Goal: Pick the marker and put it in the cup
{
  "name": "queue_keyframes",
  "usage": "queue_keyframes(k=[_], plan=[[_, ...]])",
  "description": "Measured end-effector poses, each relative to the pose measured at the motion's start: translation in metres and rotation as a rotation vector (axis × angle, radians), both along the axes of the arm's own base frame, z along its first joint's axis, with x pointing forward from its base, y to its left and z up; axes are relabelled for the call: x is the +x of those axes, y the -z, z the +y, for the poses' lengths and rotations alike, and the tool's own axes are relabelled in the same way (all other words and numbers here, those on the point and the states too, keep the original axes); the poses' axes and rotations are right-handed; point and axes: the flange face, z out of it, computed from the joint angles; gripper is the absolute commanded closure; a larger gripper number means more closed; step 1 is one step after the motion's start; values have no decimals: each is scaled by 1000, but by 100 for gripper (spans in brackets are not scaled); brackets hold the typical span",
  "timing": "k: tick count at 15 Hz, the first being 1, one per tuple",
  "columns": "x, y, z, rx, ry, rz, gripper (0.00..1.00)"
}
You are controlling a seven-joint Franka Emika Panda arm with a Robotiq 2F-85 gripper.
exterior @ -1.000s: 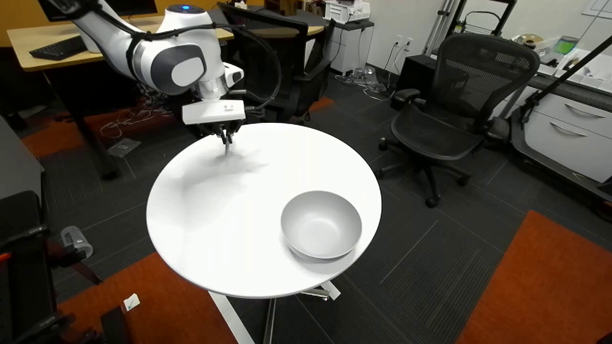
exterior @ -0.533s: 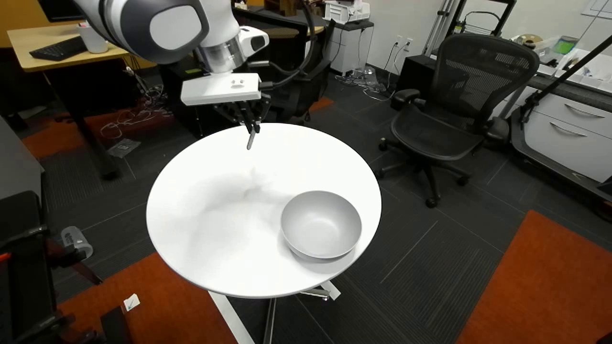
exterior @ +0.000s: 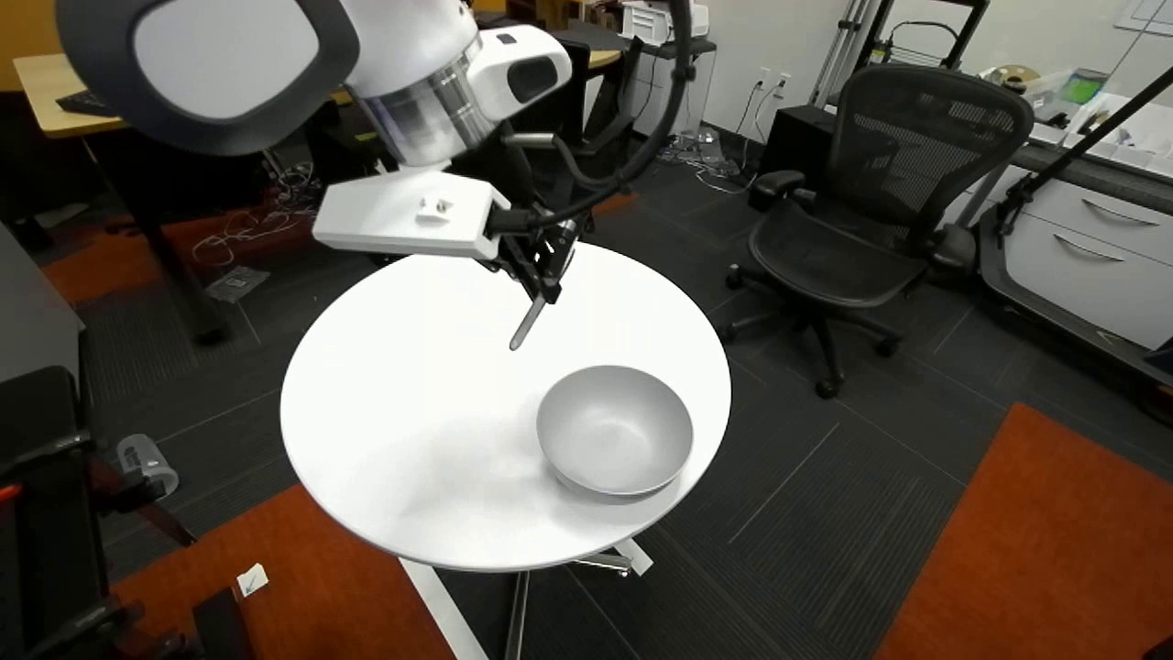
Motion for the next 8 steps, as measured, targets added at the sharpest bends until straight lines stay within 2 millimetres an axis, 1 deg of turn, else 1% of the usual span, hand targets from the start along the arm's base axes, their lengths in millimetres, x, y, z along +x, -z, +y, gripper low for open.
queue_keyframes(k=[2, 4, 6, 8], plan=[[-7, -1, -27, -4, 70, -13, 96], [-13, 2, -46, -3, 119, -18, 96], [-15, 9, -57, -1, 143, -15, 96], [-14, 18, -61, 3, 153, -7, 96]])
